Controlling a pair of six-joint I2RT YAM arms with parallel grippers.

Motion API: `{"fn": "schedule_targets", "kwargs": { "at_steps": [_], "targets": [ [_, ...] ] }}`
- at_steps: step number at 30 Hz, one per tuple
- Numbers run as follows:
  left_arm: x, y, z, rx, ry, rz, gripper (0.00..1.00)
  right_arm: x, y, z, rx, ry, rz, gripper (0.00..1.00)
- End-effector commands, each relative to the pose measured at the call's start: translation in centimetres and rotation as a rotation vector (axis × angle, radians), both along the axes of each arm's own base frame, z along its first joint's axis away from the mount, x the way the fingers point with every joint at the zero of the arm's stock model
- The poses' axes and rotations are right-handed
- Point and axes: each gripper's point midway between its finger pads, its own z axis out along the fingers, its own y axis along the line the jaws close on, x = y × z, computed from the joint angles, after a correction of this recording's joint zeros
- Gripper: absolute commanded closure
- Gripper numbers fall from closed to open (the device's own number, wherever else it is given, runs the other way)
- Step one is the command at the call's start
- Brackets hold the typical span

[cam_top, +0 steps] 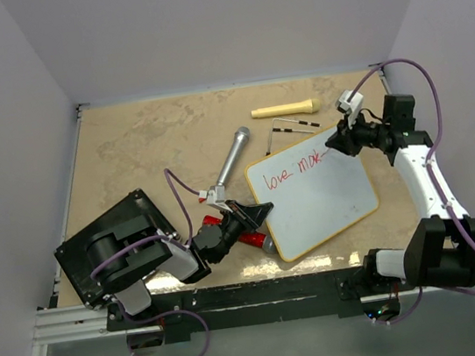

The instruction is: Write a sentence on the whiteboard

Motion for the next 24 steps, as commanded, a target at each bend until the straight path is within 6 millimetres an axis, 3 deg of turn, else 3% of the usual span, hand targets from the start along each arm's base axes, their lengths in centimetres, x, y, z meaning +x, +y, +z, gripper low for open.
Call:
{"fn": "schedule_targets", "kwargs": {
  "at_steps": [1,9,15,24],
  "targets": [
    [-0.5,0.0,-0.9,0.119,-0.128,-0.034,1.00,1.1,-0.9,1.0,-0.032,-0.059,-0.063,1.00],
    [-0.5,-0.1,-0.8,0.118,-0.131,-0.038,1.00,1.5,0.0,2.2,0.014,-0.077,-0.029,1.00],
    [-0.5,-0.2,-0.8,0.119,-0.132,-0.038,1.00,0.9,1.1,1.8,0.033,-0.059,0.032,1.00],
    [-0.4,-0.1,-0.9,0.120,-0.129,-0.032,1.00,-0.9,1.0,-0.3,-0.028,0.006,0.082,1.00]
  ]
}}
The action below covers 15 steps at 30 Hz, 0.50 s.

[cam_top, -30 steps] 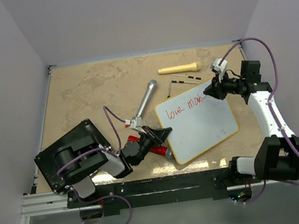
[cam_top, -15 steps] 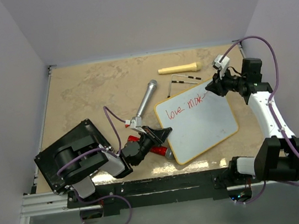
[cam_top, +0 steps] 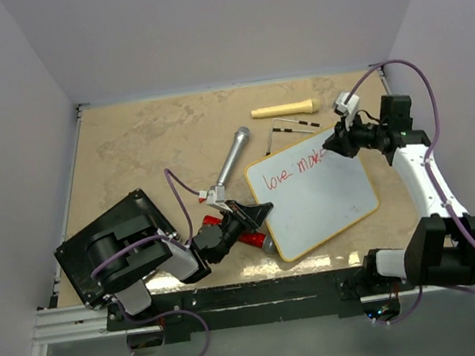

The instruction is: Write a sentence on the whiteboard

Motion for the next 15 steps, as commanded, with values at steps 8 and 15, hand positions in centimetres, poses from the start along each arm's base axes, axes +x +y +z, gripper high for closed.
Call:
{"fn": "schedule_targets", "kwargs": {
  "at_steps": [8,15],
  "targets": [
    [-0.5,-0.1,-0.9,0.120,-0.130,-0.037,1.00,-0.3,-1.4,-0.2,-0.096,-0.024,-0.056,1.00],
    [-0.5,0.0,-0.8,0.120,-0.131,-0.036,1.00,0.2,-1.0,3.3,-0.053,-0.098,-0.064,1.00]
  ]
}}
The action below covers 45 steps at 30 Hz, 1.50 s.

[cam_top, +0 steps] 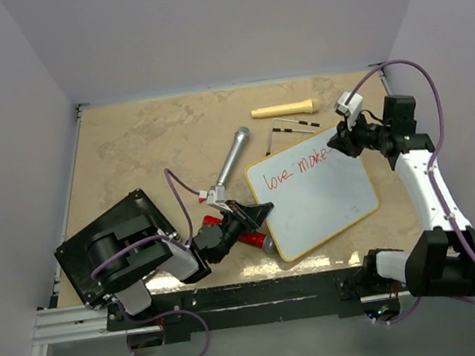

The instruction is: Write a sentence on the whiteboard

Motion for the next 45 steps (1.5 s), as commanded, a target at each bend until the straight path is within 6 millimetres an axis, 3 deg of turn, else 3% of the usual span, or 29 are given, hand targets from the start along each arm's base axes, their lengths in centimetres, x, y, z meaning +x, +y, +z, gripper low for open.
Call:
{"fn": "schedule_targets", "kwargs": {
  "at_steps": [1,12,45],
  "targets": [
    [-0.5,0.1,-0.8,0.122,-0.135,-0.032,1.00,0.7,0.3,3.2,0.015,-0.083,0.002,1.00],
    [-0.5,0.2,-0.8,0.118,-0.136,-0.033,1.00,1.8,-0.9,2.4,0.001,-0.079,-0.075,1.00],
    [-0.6,0.2,-0.6,0.114,-0.141,-0.035,1.00,2.5,-1.3,0.1,-0.008,-0.031,-0.092,1.00]
  ]
}}
